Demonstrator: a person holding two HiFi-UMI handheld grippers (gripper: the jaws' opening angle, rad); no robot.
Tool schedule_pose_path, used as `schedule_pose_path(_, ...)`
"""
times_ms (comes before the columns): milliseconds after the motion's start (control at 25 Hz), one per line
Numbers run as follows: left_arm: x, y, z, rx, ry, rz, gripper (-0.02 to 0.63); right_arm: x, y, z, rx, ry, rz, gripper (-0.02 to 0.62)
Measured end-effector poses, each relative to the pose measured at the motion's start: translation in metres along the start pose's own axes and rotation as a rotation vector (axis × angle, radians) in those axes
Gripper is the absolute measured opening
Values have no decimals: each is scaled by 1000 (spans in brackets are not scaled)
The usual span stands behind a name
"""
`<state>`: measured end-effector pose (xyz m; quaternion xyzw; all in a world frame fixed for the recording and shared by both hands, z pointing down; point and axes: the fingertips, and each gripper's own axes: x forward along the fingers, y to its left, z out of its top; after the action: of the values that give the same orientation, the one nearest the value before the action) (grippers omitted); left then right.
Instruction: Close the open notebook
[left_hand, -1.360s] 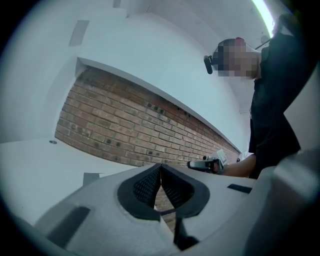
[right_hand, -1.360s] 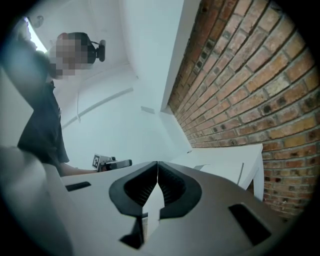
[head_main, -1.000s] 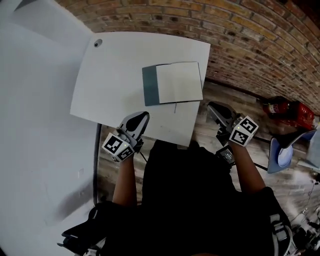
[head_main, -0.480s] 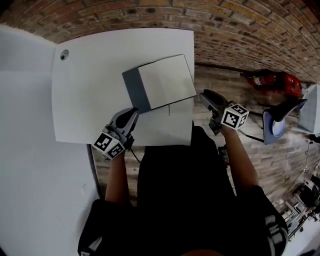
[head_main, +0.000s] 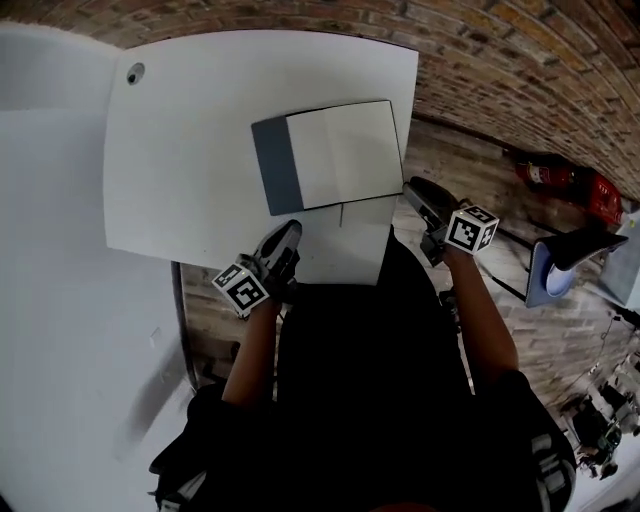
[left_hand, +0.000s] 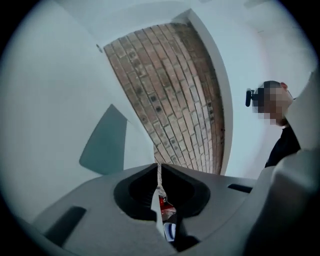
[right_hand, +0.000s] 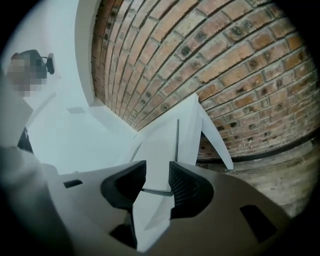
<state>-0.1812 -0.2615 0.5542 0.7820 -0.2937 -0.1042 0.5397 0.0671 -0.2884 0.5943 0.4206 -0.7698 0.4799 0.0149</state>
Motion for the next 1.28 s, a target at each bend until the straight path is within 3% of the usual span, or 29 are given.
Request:
schedule_pose_path(120, 4, 10, -18, -115, -76, 64, 20, -2, -2, 7, -54, 17, 28, 146)
schedule_pose_path(280, 11, 22, -27, -317, -250, 107, 23, -9, -13, 13, -46, 41, 65, 144)
schedule_pose_path(440, 18, 35, -29, -414, -365, 146, 94, -7, -20, 5, -40, 104, 104, 132)
schedule_pose_path(720, 20, 47, -27, -502, -501, 190, 104, -5, -22, -4, -50, 161, 162, 126)
schedule_pose_path(1080, 26, 58, -26, -556, -571, 206, 104, -19, -37, 3, -58, 175, 169, 117)
schedule_pose_path(1280, 24, 54, -29, -540, -574, 214, 29, -23, -41, 2, -55, 182, 179, 112)
